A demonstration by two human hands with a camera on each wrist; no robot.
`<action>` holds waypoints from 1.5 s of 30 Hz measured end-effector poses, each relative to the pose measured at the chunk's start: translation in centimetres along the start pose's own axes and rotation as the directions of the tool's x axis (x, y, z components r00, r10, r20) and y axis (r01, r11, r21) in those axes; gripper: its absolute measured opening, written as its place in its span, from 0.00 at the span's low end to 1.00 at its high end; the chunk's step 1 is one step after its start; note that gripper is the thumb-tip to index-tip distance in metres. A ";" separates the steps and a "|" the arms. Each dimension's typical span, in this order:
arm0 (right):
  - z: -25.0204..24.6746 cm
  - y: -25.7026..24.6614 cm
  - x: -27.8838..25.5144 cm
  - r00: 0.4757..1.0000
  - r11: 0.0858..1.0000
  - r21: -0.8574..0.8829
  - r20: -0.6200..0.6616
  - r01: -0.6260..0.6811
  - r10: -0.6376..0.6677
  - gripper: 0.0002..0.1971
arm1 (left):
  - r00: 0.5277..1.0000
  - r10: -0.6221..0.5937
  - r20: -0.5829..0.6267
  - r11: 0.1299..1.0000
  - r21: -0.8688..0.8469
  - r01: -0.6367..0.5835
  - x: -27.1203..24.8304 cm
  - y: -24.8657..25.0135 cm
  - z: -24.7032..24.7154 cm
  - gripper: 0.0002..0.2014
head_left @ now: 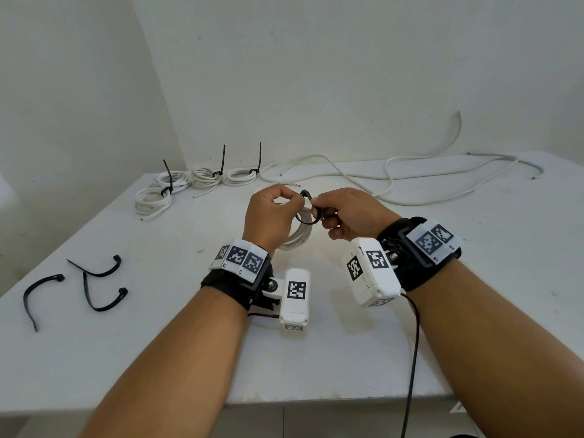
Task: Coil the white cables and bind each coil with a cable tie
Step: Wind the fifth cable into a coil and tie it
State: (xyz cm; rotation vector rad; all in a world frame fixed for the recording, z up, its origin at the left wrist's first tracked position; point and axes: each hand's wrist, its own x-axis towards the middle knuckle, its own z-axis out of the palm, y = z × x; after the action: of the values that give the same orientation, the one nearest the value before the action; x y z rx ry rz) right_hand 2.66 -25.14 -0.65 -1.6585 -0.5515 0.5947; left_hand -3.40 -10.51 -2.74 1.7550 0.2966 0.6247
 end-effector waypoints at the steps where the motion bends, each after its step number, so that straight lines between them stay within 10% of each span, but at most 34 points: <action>1: 0.0 0.0 0.0 1.000 1.000 0.002 0.004 0.003 -0.003 0.16 | 1.000 -0.010 -0.017 1.000 -0.001 0.010 0.0 0.0 0.0 0.04; 37: -0.5 0.8 0.3 1.000 0.985 0.170 -0.029 0.000 0.005 0.12 | 0.983 0.181 0.020 0.975 0.125 -0.182 -0.2 0.0 0.5 0.03; 45: 0.5 0.4 -0.4 0.989 0.983 -0.149 -0.085 0.105 -0.118 0.21 | 0.990 0.140 0.012 0.987 0.073 -0.140 0.0 -0.2 0.1 0.05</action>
State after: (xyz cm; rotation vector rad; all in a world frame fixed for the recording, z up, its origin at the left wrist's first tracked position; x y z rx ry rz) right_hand 2.07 -25.08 -1.03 -1.7688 -0.6262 0.4007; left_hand -3.36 -10.55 -2.96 1.8602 0.1949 0.7160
